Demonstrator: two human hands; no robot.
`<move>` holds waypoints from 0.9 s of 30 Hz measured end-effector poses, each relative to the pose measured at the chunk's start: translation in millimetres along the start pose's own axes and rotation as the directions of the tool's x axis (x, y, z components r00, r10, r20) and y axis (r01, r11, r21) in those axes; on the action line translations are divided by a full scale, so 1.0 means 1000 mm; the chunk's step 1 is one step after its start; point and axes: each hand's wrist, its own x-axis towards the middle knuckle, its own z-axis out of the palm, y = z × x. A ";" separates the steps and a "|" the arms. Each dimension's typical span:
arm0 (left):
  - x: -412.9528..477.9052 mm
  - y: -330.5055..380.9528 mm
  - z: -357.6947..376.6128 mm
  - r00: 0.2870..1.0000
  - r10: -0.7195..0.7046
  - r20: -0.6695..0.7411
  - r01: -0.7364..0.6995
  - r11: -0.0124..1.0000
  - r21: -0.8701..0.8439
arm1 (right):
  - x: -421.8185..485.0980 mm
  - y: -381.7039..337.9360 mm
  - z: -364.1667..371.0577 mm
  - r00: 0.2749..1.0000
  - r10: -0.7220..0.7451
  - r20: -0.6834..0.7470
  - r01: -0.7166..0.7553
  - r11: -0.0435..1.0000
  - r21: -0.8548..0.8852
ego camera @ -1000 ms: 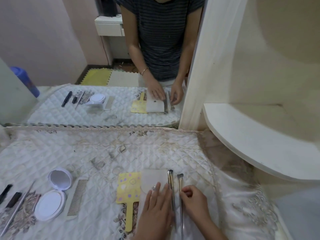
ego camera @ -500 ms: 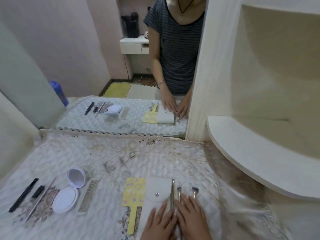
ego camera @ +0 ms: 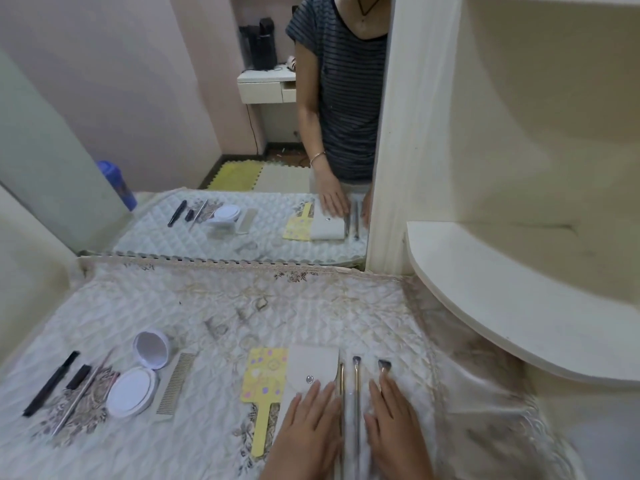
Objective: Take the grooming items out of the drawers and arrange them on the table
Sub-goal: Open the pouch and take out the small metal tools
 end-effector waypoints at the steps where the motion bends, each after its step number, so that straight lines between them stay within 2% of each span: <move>1: 0.000 -0.001 0.001 0.999 -0.025 0.036 0.024 1.000 0.016 | -0.005 0.003 0.001 1.000 -0.011 0.007 0.011 1.000 -0.013; 4: -0.006 -0.006 0.008 0.984 -0.050 0.173 0.043 0.998 0.043 | -0.015 0.006 0.006 1.000 -0.017 -0.001 0.017 0.998 -0.062; 6: -0.009 -0.007 0.010 0.977 -0.064 0.203 0.054 0.997 0.054 | -0.012 0.002 0.006 1.000 -0.013 -0.026 0.012 0.997 -0.070; 9: -0.009 -0.008 0.008 0.977 -0.079 0.198 0.073 0.997 0.039 | -0.003 -0.005 0.007 0.999 -0.022 -0.034 0.018 0.992 -0.121; 11: -0.008 -0.010 0.007 0.968 -0.100 0.228 0.097 0.995 0.024 | 0.001 -0.008 0.009 0.999 -0.032 0.014 0.034 0.988 -0.149; 16: -0.008 -0.020 0.009 0.976 -0.117 0.184 0.099 0.990 0.104 | -0.002 -0.006 0.007 0.998 -0.035 0.048 0.040 0.993 -0.107; 24: -0.013 -0.002 0.016 0.993 -0.024 0.117 0.005 0.987 0.158 | -0.014 0.009 0.000 0.993 -0.038 -0.115 0.042 0.999 0.027; 27: -0.013 0.000 0.012 0.982 -0.061 0.179 0.044 0.994 0.097 | -0.015 0.001 -0.009 0.994 -0.028 -0.108 0.034 0.998 0.052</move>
